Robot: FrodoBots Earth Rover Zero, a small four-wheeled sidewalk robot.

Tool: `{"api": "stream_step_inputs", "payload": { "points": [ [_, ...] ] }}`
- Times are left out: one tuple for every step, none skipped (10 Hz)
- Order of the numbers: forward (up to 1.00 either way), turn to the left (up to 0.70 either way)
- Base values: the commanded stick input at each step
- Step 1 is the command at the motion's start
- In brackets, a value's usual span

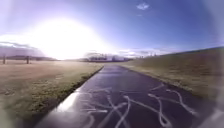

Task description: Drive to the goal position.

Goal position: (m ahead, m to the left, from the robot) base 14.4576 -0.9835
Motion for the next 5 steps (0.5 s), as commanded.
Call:
{"api": "stream_step_inputs", "payload": {
  "points": [
    [1.0, 0.0],
    [1.0, 0.0],
    [1.0, 0.0],
    [1.0, 0.0],
    [1.0, 0.0]
  ]
}}
